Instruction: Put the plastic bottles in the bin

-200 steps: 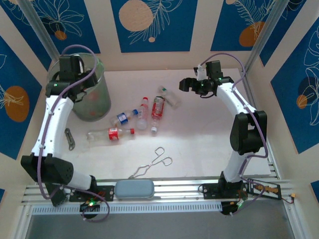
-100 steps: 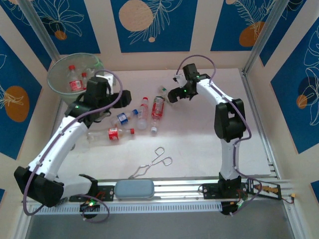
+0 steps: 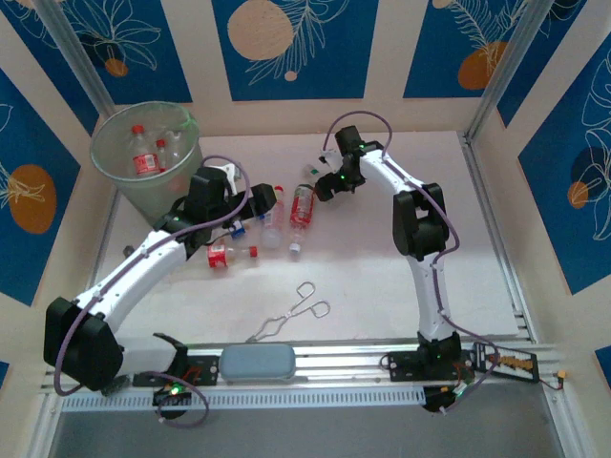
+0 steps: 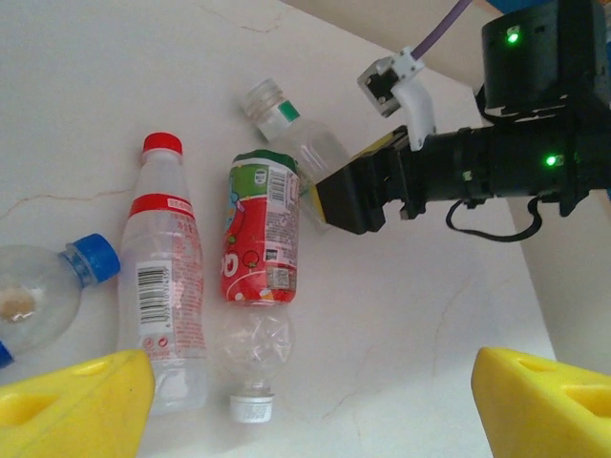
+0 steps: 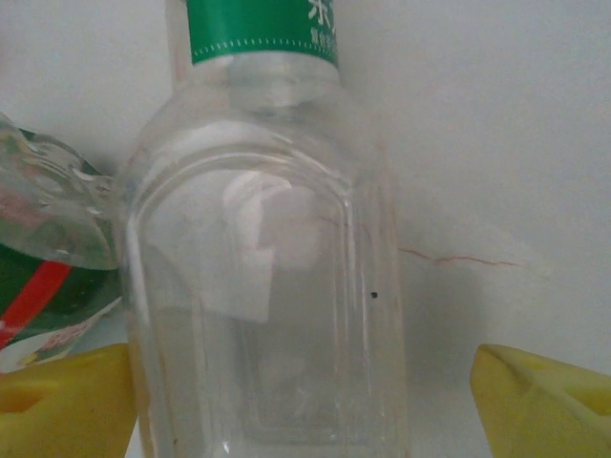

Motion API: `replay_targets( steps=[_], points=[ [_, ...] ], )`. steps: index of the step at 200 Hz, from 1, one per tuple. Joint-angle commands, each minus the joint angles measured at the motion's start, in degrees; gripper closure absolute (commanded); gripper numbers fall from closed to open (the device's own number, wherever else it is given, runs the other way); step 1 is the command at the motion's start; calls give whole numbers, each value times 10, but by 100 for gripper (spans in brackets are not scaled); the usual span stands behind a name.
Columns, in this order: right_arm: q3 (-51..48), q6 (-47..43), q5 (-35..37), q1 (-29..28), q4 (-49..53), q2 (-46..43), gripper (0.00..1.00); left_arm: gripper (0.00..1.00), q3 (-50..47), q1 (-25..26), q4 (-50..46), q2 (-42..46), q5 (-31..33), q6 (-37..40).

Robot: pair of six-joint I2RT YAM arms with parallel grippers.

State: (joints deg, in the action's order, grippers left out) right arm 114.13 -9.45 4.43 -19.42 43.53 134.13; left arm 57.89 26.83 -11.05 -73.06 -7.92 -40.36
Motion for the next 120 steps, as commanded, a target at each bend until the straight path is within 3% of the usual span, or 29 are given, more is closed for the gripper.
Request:
replay_targets(
  steps=[1,23,46,83,120],
  points=[
    [18,8,-9,-8,22,15,15,14,-17,6,70,-11,-12,-47],
    [16,18,2,-7,32,12,26,14,-17,9,86,-30,-18,-62],
    [-21,25,6,-2,17,-22,29,14,-18,13,117,-50,-26,-89],
    [-151,56,11,14,-22,-138,45,10,-15,20,181,-75,-49,-143],
    [-306,92,-40,39,-86,-287,48,9,13,50,184,-104,-50,-146]
  ],
)
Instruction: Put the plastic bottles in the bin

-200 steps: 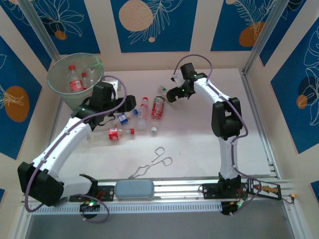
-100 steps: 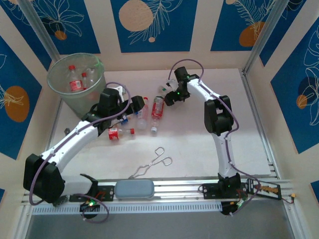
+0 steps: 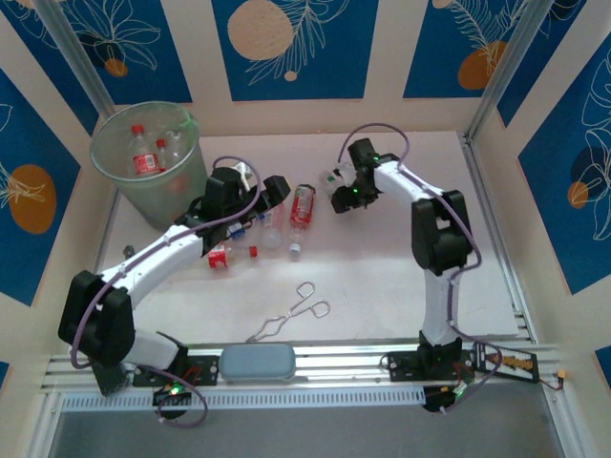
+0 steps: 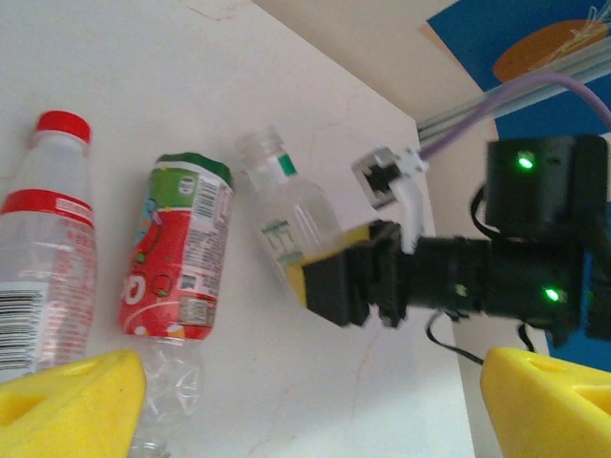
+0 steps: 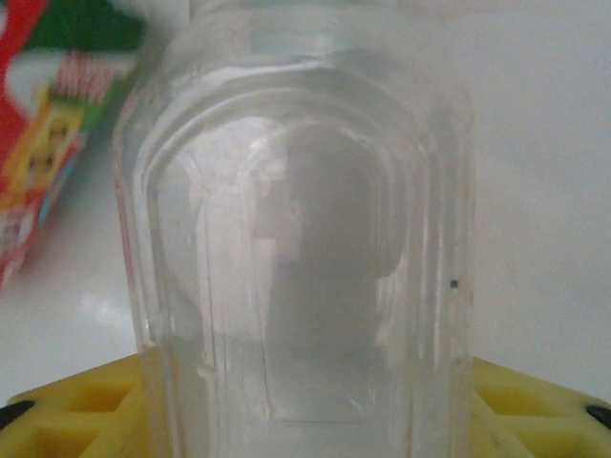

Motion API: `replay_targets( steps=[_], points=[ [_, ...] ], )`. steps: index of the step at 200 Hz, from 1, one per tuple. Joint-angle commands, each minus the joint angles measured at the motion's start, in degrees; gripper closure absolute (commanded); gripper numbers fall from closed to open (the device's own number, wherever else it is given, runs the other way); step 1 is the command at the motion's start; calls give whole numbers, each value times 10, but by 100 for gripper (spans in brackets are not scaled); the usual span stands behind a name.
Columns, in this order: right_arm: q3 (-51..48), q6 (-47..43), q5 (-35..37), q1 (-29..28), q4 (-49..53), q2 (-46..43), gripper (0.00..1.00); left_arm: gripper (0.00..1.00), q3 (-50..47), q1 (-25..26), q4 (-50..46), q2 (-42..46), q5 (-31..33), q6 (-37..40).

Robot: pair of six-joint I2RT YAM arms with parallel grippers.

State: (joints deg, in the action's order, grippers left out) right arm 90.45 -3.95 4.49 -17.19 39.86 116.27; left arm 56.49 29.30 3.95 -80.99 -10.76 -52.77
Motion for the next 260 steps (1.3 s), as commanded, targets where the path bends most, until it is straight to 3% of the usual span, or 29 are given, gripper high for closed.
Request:
replay_targets(
  steps=[1,42,87,116,128,155,171,203,206,241,260],
  points=[
    [-74,38,-43,16,-53,-113,48,9,27,26,36,-26,-22,-23],
    [-233,89,-193,12,-161,-270,51,0,67,61,89,-103,-57,-30],
    [-302,88,-197,-41,-178,-354,51,0,103,85,117,-165,-71,-42],
    [-306,89,-195,-59,-182,-361,51,0,95,92,170,-186,-88,-78],
    [-309,94,-195,-60,-198,-361,51,5,96,97,168,-188,-88,-77],
    [-305,105,-192,-64,-220,-351,51,32,90,99,154,-176,-78,-70],
    [-295,102,-188,-66,-215,-341,44,44,92,99,132,-163,-68,-58],
    [-284,106,-188,-63,-208,-342,10,49,115,86,82,-148,-62,-22],
    [-285,108,-189,-61,-208,-346,0,49,119,83,73,-146,-62,-17],
    [-309,141,-244,-28,-214,-399,1,49,211,11,-50,-122,-56,72],
    [-312,177,-228,-13,-194,-406,1,50,272,-37,-111,-109,-51,121]
  ],
)
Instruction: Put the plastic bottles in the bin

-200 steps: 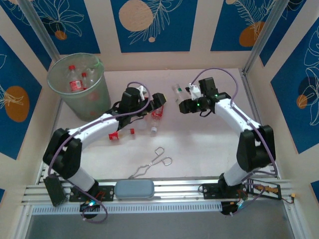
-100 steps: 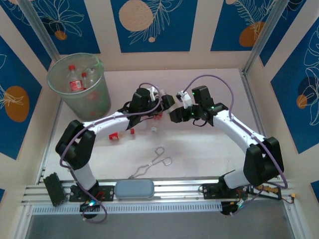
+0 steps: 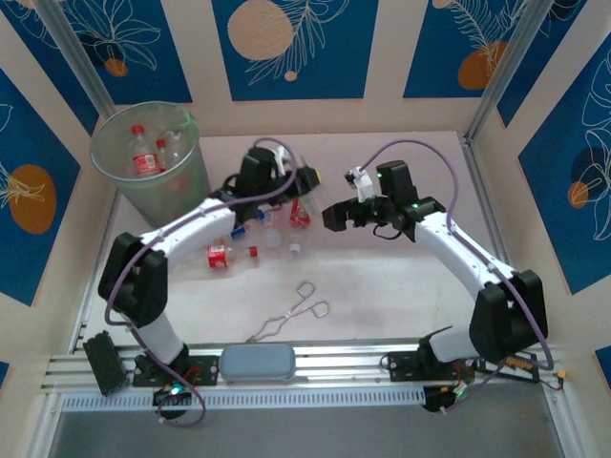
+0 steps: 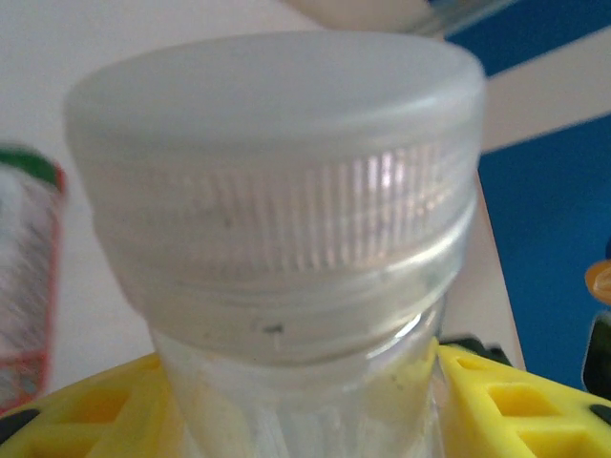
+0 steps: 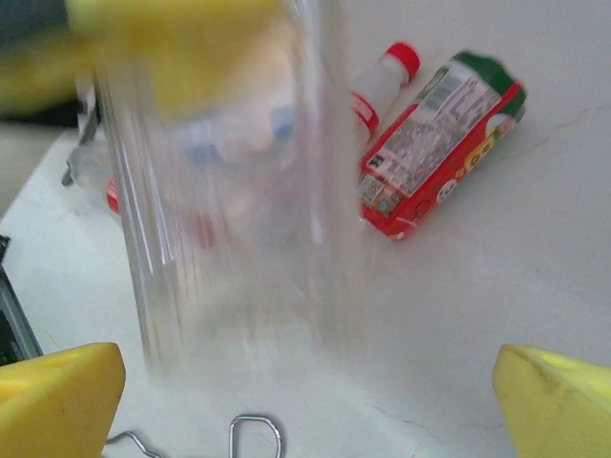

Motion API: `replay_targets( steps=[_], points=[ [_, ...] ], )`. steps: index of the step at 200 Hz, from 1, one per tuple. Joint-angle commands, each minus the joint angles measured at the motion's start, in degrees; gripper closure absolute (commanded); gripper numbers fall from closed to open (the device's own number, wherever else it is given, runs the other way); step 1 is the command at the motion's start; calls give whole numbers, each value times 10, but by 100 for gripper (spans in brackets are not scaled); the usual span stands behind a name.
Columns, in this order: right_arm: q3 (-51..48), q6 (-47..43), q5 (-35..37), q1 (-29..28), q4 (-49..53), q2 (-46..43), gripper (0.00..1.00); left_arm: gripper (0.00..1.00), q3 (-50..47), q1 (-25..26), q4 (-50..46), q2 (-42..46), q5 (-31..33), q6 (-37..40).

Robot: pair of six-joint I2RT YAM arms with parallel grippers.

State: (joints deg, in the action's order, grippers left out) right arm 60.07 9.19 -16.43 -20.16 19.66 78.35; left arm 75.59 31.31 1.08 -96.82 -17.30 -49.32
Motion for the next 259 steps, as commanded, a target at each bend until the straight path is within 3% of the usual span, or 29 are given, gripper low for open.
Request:
replay_targets(
  steps=[1,17,38,76,98,153,190,235,244,259],
  points=[
    [-8,47,-18,18,10,-26,1,50,84,-60,-86,50,15,88],
    [-27,85,6,27,0,-30,1,54,136,-104,-140,63,25,133],
    [-101,166,-39,48,-111,-60,1,70,180,-149,-185,90,74,188],
    [-146,194,-14,48,-166,-56,1,83,240,-227,-250,141,195,305],
    [-155,220,-33,59,-195,-40,1,92,299,-269,-282,118,259,365],
    [-174,218,-10,60,-182,-40,1,92,513,-354,-488,-52,229,427],
    [-193,212,1,63,-173,-50,1,92,574,-379,-564,-150,172,431],
    [-186,203,13,64,-167,-42,1,90,566,-383,-589,-208,127,432],
    [-183,201,16,64,-168,-40,1,87,567,-383,-591,-221,119,431],
    [-180,200,17,64,-166,-37,1,68,567,-383,-594,-238,111,431]
  ],
)
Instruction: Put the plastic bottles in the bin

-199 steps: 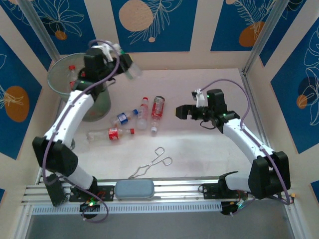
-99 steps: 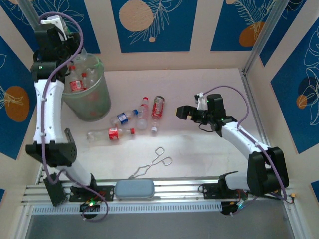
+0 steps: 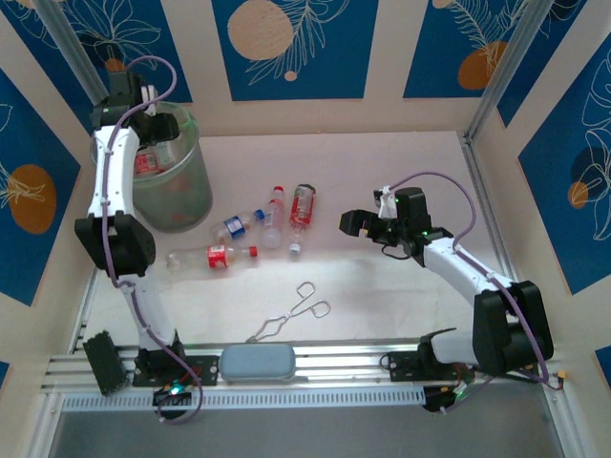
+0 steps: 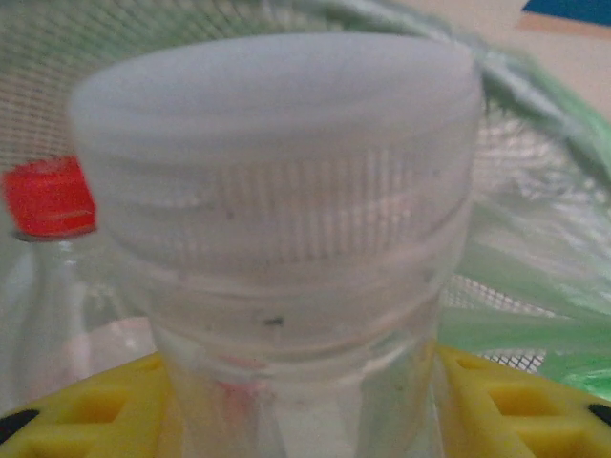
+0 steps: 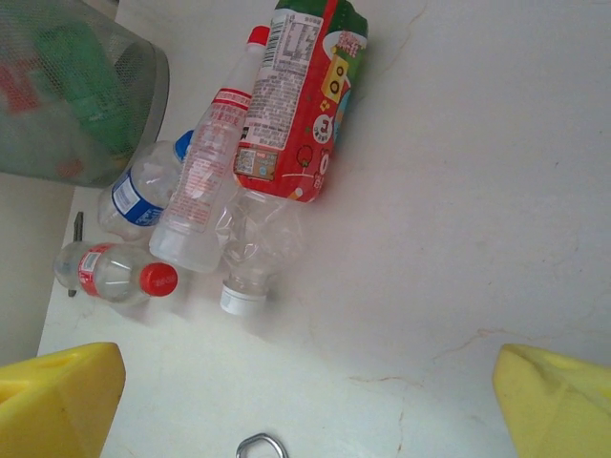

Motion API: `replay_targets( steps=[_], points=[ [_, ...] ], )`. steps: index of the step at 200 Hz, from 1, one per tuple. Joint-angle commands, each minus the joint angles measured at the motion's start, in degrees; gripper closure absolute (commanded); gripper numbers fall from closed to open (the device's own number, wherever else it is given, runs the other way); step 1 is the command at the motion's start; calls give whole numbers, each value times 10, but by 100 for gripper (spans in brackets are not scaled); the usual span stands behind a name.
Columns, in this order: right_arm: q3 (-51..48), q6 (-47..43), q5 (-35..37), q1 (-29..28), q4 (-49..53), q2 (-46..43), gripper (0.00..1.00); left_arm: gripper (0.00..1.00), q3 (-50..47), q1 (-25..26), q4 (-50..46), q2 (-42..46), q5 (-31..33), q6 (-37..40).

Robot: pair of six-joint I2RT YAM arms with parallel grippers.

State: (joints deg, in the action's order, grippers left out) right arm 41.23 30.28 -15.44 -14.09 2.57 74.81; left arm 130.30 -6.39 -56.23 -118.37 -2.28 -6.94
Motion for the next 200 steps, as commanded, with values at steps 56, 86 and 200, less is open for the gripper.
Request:
replay_targets(
  steps=[56,86,200],
  points=[
    [12,-22,16,6,21,-4,1,2,77,-15,-45,-42,-63,3],
    [15,-21,13,7,19,-1,1,0,108,-19,-63,-25,-23,21],
    [106,-117,39,100,168,9,0,9,-235,183,139,348,15,-29]
  ],
)
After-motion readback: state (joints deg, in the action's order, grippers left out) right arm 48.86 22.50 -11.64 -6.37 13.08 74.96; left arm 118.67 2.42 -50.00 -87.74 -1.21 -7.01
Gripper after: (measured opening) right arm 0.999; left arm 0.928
